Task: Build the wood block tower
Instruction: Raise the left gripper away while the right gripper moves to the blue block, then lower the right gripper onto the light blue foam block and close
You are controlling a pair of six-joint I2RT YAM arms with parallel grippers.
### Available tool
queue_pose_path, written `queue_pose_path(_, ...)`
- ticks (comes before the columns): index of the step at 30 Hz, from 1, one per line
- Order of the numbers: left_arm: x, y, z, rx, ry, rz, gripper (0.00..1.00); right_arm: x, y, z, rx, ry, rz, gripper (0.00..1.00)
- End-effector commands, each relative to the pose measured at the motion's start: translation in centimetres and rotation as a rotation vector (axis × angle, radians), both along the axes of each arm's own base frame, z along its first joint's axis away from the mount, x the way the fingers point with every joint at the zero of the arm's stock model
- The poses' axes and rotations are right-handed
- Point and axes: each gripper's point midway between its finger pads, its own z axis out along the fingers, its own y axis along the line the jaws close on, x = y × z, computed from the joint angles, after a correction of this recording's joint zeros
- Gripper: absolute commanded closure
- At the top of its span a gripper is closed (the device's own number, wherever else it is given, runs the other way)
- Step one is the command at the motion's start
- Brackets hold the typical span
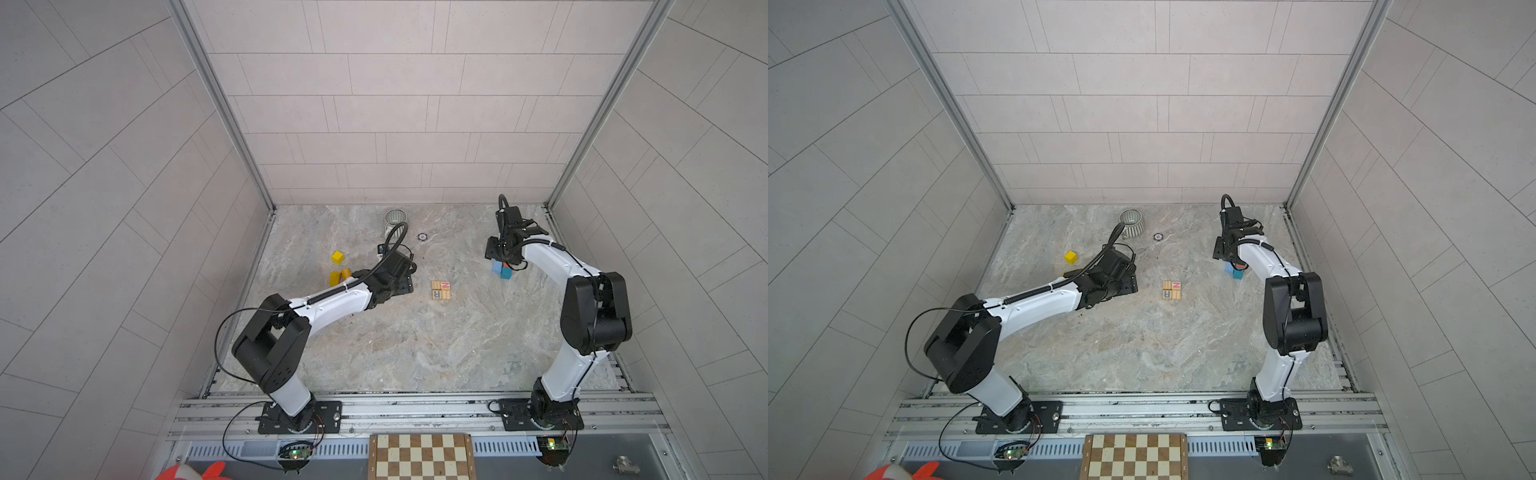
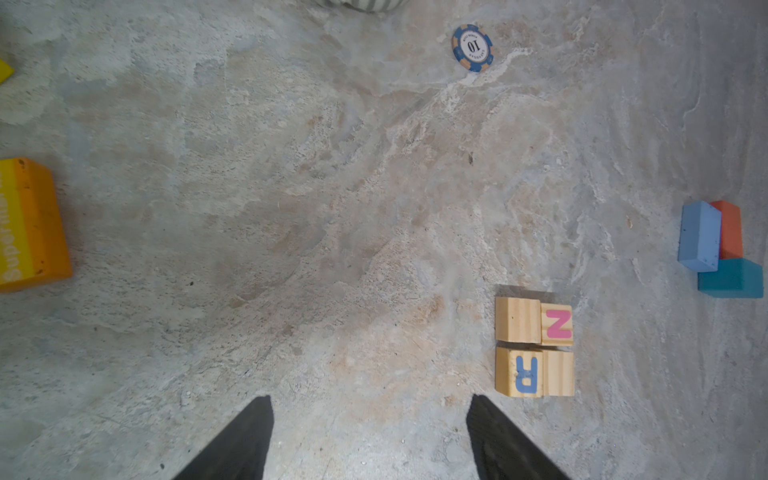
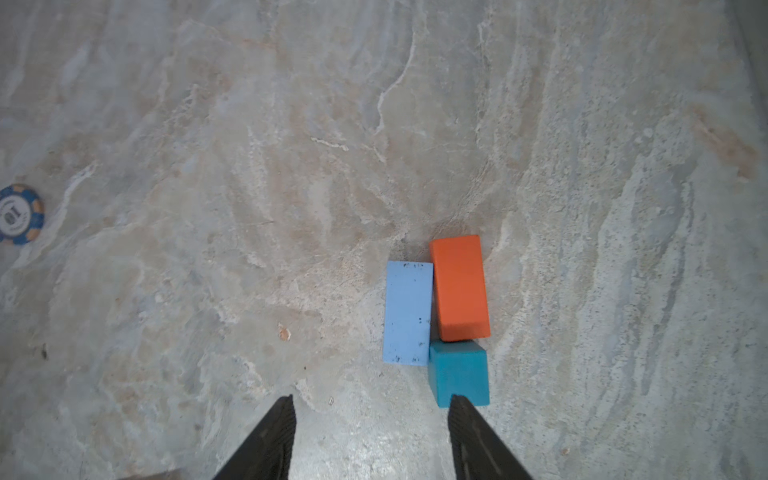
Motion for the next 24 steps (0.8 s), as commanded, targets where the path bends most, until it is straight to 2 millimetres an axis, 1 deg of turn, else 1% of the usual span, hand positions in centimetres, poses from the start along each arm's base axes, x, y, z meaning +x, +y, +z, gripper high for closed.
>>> queue_pose_path(1, 0.9, -0.1, -0.1, -0.034, -0.005, -0.003, 0.2, -0.6, -1.3, -1.7, -0.04, 0.094, -0.033, 0.49)
queue_pose_path(3, 0.9, 0.1, -0.5, -0.039, 0.001, -0.003, 0.2, -0.2, -1.7, -2.8, -0.046, 0.118, -0.04, 0.5)
queue_pose_path(6, 1.0, 0.2, -1.1, -0.052, 0.012, -0.003, 0.2, 0.2, -2.2, -4.0, -0.048, 0.14, -0.049, 0.5)
queue_pose_path(16, 1.1, -0.7, -3.6, -0.095, 0.077, -0.028, 0.2, 0.8, -2.6, -6.4, -0.037, 0.187, -0.052, 0.5)
queue_pose_path(19, 1.1, -0.8, -4.0, -0.099, 0.082, -0.032, 0.2, 0.8, -2.3, -7.1, -0.018, 0.193, -0.052, 0.53)
queue_pose_path(24, 1.3, -0.6, -4.1, -0.1, 0.085, -0.023, 0.2, 1.0, -2.1, -7.9, -0.006, 0.201, -0.049, 0.59)
